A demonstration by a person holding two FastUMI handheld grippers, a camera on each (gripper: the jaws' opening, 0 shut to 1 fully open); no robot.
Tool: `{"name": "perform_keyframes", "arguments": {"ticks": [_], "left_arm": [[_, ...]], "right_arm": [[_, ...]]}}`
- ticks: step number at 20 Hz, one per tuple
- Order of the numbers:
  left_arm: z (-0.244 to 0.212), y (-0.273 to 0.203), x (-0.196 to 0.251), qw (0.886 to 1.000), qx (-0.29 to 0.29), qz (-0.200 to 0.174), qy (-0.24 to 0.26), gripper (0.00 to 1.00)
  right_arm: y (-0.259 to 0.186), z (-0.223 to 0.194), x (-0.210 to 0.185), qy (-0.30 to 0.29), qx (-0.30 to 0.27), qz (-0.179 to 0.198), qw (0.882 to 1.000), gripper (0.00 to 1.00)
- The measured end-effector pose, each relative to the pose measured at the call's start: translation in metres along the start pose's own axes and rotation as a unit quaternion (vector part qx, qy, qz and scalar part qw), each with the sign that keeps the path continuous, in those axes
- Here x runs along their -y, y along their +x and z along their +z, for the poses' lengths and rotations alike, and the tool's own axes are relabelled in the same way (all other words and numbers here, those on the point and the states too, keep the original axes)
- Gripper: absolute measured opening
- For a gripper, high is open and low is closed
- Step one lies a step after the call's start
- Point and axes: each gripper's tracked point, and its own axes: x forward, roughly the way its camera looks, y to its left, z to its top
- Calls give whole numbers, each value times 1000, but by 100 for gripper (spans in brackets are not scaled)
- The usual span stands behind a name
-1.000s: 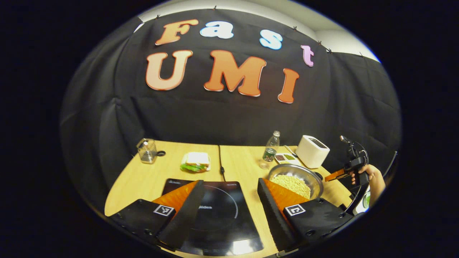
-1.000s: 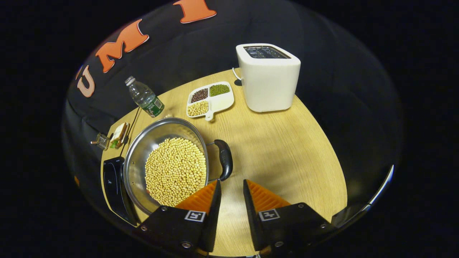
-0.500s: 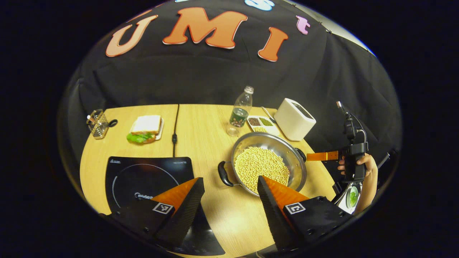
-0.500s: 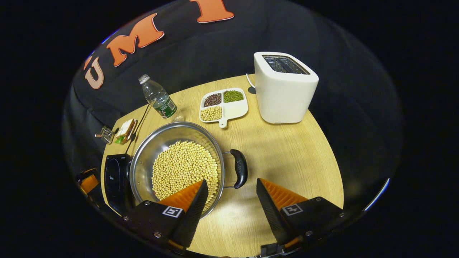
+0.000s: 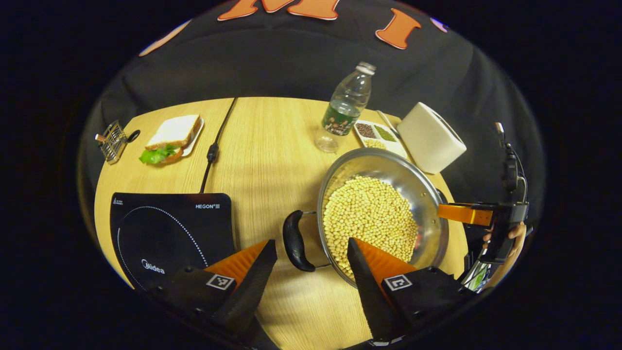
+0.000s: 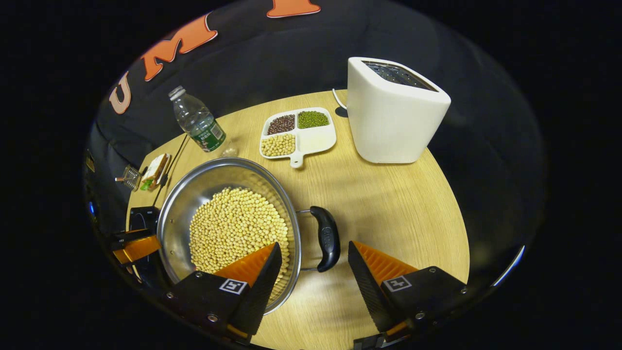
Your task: First push the handle of the pot to place it horizontally, then grasp the pot with both hands and set it on the induction cooktop.
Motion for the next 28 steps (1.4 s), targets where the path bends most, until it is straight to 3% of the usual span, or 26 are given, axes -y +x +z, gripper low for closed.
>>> {"name": "perform_keyframes", "arguments": {"ticks": [3,7,8,9,10,12,14,24,28], "left_arm": [[1,19,-10,1000,-11,20,3,95],[5,33,-7,999,-10,35,16,81],[3,36,-3,999,-14,34,18,82],[3,38,-6,999,-13,43,23,72],[4,41,-7,999,-11,46,27,70],[7,43,-7,999,-5,44,28,71],[8,43,-8,998,-1,46,30,69],[16,44,-10,995,45,74,44,59],[25,13,-12,994,77,69,46,60]], "right_arm": [[13,-1,-2,3,-9,-1,1000,87],[29,-4,-4,-3,-21,-6,1000,82],[32,-5,-5,-4,-25,-5,1000,79],[35,-6,-7,-2,-29,-4,1000,78],[39,-5,-5,-1,-28,-8,1000,78],[44,-4,-10,9,-28,4,1000,78],[45,-3,-11,13,-30,6,999,70],[31,-10,-16,-9,-11,5,1000,55],[17,-4,-16,-17,24,0,1000,55]]}}
